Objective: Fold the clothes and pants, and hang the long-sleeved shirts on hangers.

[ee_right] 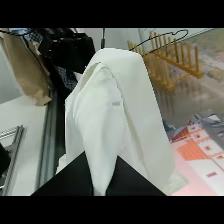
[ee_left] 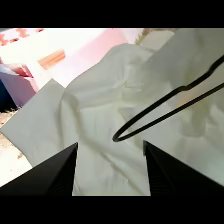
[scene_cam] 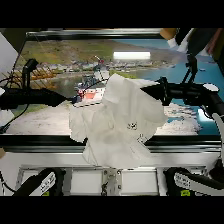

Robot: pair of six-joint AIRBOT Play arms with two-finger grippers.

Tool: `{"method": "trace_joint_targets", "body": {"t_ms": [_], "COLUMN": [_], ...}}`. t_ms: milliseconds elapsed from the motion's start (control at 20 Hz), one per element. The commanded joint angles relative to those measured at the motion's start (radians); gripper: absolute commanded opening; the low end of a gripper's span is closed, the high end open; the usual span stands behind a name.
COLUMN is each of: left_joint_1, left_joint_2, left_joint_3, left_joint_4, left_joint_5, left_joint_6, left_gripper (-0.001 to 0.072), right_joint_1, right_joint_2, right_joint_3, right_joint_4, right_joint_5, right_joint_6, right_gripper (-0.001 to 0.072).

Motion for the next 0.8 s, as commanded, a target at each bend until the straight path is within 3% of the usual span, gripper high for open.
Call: {"method": "trace_joint_targets", "body": {"t_ms": [0, 100, 350, 600, 750], "left_joint_1": [-0.008, -0.039, -0.162, -0.4, -0.488], "left_joint_2": [0.068, 0.107, 0.133, 0.03, -0.089], "left_joint_3": [-0.072, -0.172, -0.376, -0.417, -0.406], "left_joint_4": [0.002, 0.001, -0.002, -0.011, -0.135], "left_joint_5": [0.09, 0.158, 0.362, 0.542, 0.61], "left_joint_6": [-0.171, -0.193, -0.329, -0.393, -0.393], "left_gripper": [0.0438, 0.0578, 0.0576, 0.0577, 0.0577], "right_joint_1": [-0.001, -0.004, -0.022, -0.022, -0.022], "right_joint_2": [0.055, 0.073, 0.087, 0.087, 0.087], "right_joint_3": [0.0, 0.001, 0.0, 0.0, 0.0], "right_joint_4": [0.031, 0.063, 0.089, 0.089, 0.089], "right_joint_5": [-0.085, -0.096, -0.127, -0.165, -0.179], "right_joint_6": [0.007, 0.007, 0.059, 0.059, 0.059], "right_gripper": [0.0007, 0.0007, 0.0007, 0.0008, 0.0008]}}
